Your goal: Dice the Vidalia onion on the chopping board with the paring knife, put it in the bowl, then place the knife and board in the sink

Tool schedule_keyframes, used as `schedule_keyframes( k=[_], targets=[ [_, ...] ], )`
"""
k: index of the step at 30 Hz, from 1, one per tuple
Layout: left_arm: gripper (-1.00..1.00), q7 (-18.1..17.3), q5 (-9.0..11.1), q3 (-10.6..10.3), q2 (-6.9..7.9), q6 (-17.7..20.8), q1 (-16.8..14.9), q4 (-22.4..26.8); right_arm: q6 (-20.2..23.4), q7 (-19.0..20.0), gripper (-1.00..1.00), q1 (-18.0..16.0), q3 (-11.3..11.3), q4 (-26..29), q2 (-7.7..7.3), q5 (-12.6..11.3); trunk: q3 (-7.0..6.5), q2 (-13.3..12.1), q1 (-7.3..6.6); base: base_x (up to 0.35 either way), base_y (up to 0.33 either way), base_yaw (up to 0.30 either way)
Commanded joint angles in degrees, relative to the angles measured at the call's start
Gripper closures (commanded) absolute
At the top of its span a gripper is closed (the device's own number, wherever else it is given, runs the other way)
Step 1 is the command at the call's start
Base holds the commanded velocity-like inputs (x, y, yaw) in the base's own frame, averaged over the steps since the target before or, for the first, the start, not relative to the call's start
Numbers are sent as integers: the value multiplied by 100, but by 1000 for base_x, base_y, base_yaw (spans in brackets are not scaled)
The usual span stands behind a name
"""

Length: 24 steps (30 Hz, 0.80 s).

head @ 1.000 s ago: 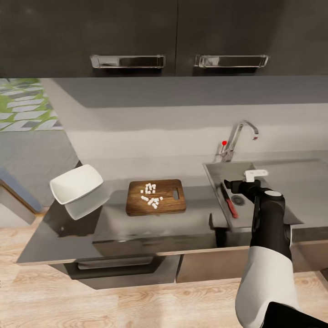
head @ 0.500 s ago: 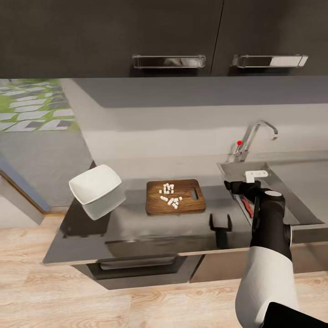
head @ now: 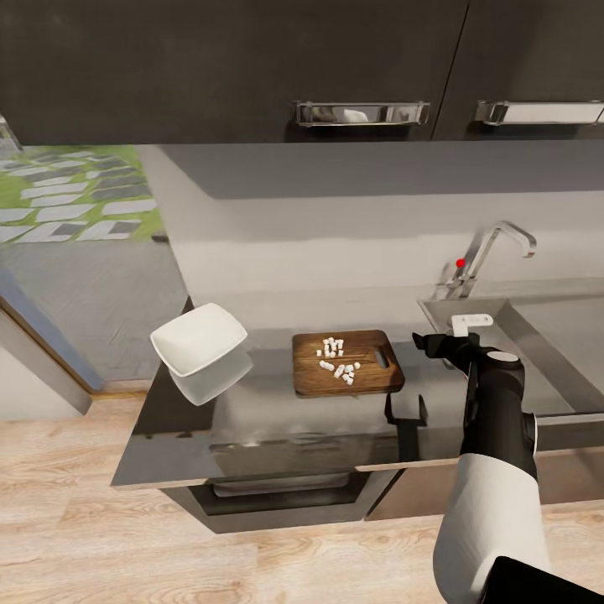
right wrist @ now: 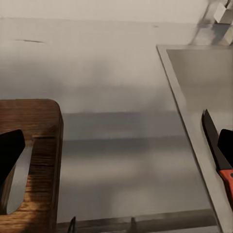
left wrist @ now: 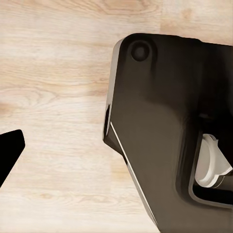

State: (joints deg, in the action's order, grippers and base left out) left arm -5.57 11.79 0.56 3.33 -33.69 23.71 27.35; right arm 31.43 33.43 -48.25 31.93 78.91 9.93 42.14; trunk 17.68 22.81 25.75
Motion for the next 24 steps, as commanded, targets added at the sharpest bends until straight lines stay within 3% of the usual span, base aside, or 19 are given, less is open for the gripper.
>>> schedule_keyframes(
  k=[1, 24],
  targets=[
    [-100, -58, 60, 6, 1, 2, 2, 8, 4, 59, -100, -8, 15, 6, 6, 58, 10, 11, 4, 0, 7, 0],
    [-100, -58, 60, 6, 1, 2, 2, 8, 4, 59, -100, -3, 15, -179, 6, 57, 57, 11, 4, 23, 19, 0]
  ],
)
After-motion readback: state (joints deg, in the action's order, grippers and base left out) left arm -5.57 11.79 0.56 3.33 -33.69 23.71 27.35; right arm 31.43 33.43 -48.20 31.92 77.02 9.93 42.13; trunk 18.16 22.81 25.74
